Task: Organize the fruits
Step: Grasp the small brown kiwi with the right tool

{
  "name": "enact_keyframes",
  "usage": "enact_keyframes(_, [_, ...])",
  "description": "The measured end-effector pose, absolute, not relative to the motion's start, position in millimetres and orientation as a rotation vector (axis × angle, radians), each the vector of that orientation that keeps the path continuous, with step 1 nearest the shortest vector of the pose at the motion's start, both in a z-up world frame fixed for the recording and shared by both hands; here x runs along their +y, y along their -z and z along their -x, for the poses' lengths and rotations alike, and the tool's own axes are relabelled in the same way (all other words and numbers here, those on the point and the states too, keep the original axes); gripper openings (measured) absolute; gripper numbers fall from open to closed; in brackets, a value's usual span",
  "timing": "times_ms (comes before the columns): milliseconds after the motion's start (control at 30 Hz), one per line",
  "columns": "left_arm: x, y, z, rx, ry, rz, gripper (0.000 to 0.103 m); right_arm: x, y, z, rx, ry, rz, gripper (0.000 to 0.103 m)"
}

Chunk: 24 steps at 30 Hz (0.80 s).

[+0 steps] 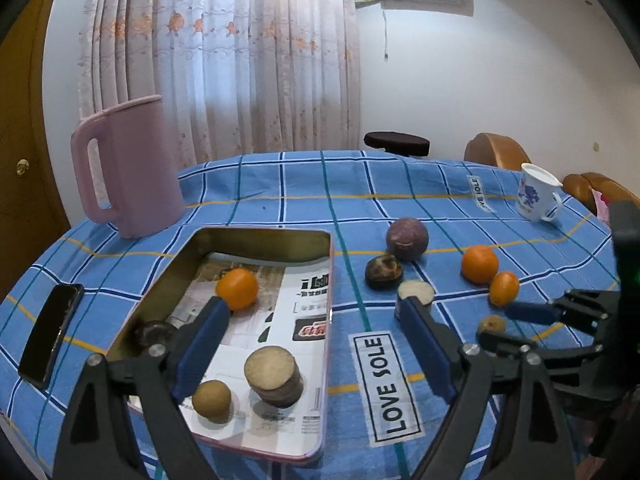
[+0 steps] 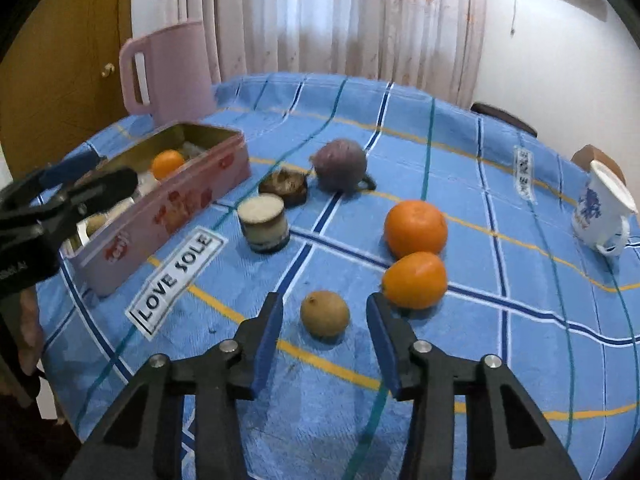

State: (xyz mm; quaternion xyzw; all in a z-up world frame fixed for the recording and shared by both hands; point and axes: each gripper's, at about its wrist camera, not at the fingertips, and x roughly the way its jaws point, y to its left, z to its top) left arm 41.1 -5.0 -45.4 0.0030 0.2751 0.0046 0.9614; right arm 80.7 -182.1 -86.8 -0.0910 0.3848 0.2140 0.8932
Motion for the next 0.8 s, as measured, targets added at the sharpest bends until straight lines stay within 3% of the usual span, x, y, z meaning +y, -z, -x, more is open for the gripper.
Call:
enact_keyframes(100, [-7, 46, -43, 0.566, 0.0, -0.003, 0.09, -184, 93, -91, 0.844, -0.47, 0.15, 0.036])
enact_keyframes(133, [-10, 46, -44, 0.567, 0.002, -0.009, 0.09, -185, 95, -94, 0.861, -0.472, 0.137, 0.028])
enact_keyframes(467, [-46, 48, -62, 0.6, 0.082, -0.065, 0.085, -199, 70, -86, 0.697, -0.364, 0.109, 0.028])
enact_keyframes(633, [-66, 58, -82, 0.667, 0.132, -0.079, 0.069, -216, 68, -99, 0.678, -0.29, 0.067, 0.028])
enact_keyframes(733, [-73, 67, -94, 0.715, 0.155, -0.072, 0.066, -220, 70, -102, 0.677, -0.281, 0.052, 0.028])
enact_keyframes(800, [-75, 72, -100, 0.736, 0.156, -0.074, 0.054, -222, 69, -102, 0.673, -0.284, 0.04, 0.028])
